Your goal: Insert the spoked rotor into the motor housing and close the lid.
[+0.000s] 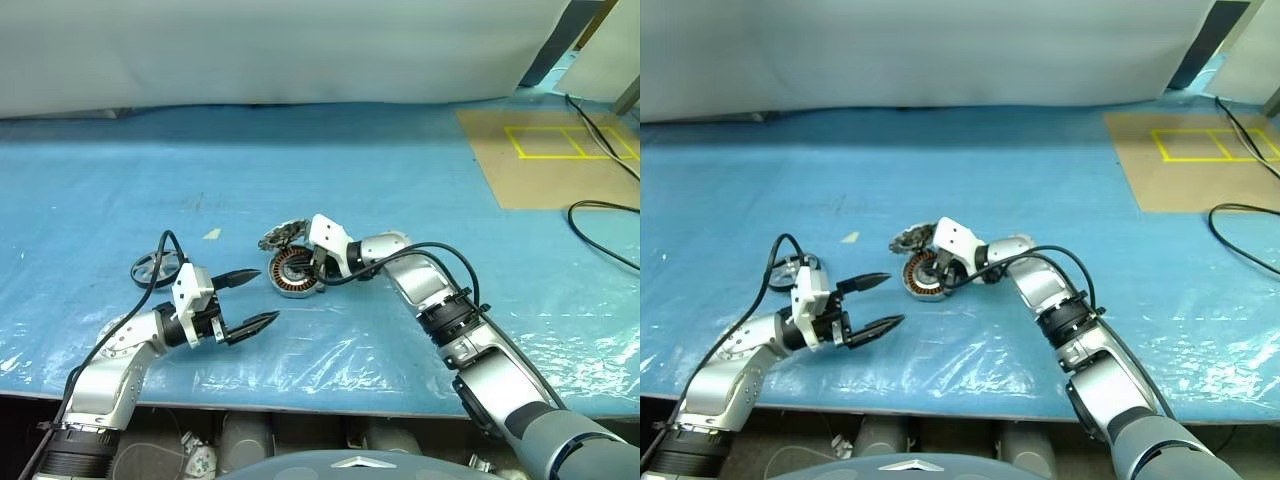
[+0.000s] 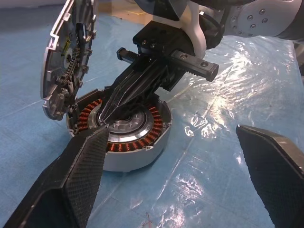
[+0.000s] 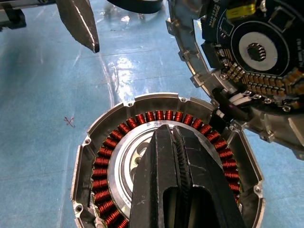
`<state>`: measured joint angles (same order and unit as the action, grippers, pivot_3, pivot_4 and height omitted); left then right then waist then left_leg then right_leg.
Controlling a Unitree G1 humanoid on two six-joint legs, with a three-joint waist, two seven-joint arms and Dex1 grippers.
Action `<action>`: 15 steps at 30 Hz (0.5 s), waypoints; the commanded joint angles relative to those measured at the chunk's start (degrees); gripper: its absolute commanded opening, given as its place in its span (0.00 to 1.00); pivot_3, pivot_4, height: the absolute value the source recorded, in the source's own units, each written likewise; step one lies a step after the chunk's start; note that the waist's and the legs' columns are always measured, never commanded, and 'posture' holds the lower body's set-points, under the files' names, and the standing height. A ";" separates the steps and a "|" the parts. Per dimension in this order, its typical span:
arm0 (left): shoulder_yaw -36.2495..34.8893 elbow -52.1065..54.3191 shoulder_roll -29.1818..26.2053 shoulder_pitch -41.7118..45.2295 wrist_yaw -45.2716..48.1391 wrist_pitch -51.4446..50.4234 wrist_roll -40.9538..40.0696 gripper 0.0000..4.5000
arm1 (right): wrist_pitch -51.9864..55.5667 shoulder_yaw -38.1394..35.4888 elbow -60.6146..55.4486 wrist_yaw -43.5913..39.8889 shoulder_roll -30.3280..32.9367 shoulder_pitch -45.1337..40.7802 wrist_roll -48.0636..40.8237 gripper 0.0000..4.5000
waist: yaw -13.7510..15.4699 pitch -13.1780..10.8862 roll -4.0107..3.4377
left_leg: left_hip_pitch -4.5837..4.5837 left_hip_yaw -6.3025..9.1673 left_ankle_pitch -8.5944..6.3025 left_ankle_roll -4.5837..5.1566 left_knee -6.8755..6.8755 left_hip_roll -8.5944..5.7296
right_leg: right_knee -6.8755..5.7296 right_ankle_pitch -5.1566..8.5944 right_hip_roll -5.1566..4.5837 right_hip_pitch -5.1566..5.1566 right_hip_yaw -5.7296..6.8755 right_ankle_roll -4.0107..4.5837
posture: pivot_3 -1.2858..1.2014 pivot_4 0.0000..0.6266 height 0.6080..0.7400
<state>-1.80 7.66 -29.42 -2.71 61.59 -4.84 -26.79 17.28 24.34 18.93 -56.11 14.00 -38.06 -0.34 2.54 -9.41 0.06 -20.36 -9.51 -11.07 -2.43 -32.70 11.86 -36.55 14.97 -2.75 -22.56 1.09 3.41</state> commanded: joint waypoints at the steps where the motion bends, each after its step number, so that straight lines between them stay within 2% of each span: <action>1: -0.95 0.03 -0.36 -0.33 1.00 1.44 -0.82 1.00 | 3.23 2.27 3.73 0.08 0.83 1.53 2.66 0.00 | 0.01 0.00 0.00 | 0.12 -0.01 -0.01 0.01 0.03 -0.01 | 0.02 0.01 -0.02 0.10 -0.02 0.00 | 0.52 0.24 1.00; 6: -0.95 -0.61 -0.15 0.58 1.00 1.35 -0.91 1.00 | 4.26 0.24 1.70 -0.29 0.11 1.70 0.13 0.00 | 0.03 0.00 0.00 | 0.41 -0.09 -0.13 0.21 0.28 -0.09 | 0.14 0.02 -0.17 0.28 -0.03 -0.03 | 0.52 0.24 1.00; 9: -0.58 -0.43 0.08 1.45 0.40 0.45 -0.99 1.00 | 9.02 -5.77 -2.08 -2.21 -2.27 1.10 -7.92 0.00 | 0.03 0.00 0.00 | 0.34 -0.11 -0.12 0.21 0.35 -0.08 | 0.19 0.02 -0.17 0.21 -0.03 -0.02 | 0.52 0.24 1.00; 12: -0.37 -0.57 0.27 1.82 0.19 0.08 -0.99 1.00 | 11.30 -8.58 -3.78 -2.43 -3.24 -0.09 -11.13 0.00 | 0.02 0.00 0.00 | 0.01 -0.17 -0.06 0.11 0.36 -0.08 | 0.26 0.01 -0.17 -0.07 -0.03 -0.01 | 0.52 0.24 1.00; 15: -0.37 -1.89 0.50 1.98 0.67 0.77 -0.71 1.00 | 12.75 -8.36 -5.34 -3.59 -3.21 -0.59 -12.33 0.00 | -0.08 0.00 0.00 | -0.48 -0.17 0.04 0.02 0.36 -0.08 | 0.24 -0.03 -0.15 -0.54 0.00 -0.04 | 0.52 0.24 1.00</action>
<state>-1.84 5.90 -29.11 -0.62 61.99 -4.82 -26.92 29.55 16.51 16.70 -58.77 11.15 -37.39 -10.84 2.46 -9.41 0.06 -20.90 -9.68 -10.99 -2.35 -32.34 11.79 -36.33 14.89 -2.89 -23.16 1.12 3.27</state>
